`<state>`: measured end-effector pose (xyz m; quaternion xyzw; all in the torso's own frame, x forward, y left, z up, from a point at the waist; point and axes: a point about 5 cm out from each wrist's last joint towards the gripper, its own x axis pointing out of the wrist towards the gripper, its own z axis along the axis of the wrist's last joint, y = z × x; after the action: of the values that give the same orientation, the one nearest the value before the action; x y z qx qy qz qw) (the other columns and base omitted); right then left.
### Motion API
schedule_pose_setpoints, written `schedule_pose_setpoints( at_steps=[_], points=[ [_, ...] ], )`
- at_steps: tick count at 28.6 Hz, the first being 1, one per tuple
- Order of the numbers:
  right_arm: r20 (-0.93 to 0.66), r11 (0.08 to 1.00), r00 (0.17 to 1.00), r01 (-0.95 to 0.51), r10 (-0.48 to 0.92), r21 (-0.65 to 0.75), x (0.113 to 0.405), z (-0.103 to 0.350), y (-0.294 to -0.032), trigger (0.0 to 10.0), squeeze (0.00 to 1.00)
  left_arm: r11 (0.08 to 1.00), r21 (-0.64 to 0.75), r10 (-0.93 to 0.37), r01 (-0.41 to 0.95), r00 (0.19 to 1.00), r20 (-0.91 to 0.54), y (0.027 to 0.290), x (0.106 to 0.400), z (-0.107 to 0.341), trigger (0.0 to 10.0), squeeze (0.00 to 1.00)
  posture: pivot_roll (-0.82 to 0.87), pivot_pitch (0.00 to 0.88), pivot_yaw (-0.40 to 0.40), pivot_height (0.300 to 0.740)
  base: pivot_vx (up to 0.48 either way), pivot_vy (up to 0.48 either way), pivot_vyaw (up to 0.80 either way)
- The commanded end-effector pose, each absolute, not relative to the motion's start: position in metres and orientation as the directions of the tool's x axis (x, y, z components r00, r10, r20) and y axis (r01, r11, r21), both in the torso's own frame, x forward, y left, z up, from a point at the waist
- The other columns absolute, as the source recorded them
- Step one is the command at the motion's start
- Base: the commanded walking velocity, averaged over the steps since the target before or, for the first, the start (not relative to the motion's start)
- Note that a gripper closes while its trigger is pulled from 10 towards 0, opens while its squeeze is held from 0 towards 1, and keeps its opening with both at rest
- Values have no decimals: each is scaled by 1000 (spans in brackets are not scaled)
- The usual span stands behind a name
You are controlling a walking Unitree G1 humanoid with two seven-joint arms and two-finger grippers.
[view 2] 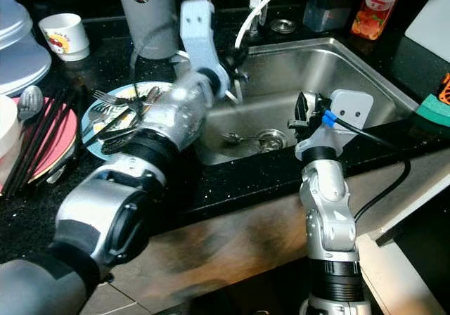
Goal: Kitchen organization
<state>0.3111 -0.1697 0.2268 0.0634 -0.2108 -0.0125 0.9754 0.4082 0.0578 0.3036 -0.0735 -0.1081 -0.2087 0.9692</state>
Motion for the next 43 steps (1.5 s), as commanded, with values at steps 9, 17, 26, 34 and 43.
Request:
schedule_pose_setpoints(
  at_steps=[9,17,26,34,43],
  points=[
    [396,991,918,-20,-35,135,311,223,-168,10000,0,999,-34,23,-19,994,109,162,384,264,10000,0,48,113,-24,740,0,0,0],
    [397,991,918,-38,-16,126,314,225,-167,10000,0,986,-72,158,-148,974,165,180,359,274,10000,0,55,108,-32,740,0,0,0],
    [401,993,916,-34,-15,115,312,226,-170,10000,0,991,-55,129,-122,983,128,167,343,263,10000,1000,29,98,-32,740,0,0,0],
    [401,993,916,-35,-13,113,314,226,-170,10000,0,981,58,171,-185,967,188,150,330,263,10000,0,33,89,-33,740,0,0,0],
    [401,993,916,-40,-7,109,315,227,-170,10000,0,982,66,172,-180,979,111,136,328,252,10000,0,28,96,-44,740,0,0,0]
  ],
)
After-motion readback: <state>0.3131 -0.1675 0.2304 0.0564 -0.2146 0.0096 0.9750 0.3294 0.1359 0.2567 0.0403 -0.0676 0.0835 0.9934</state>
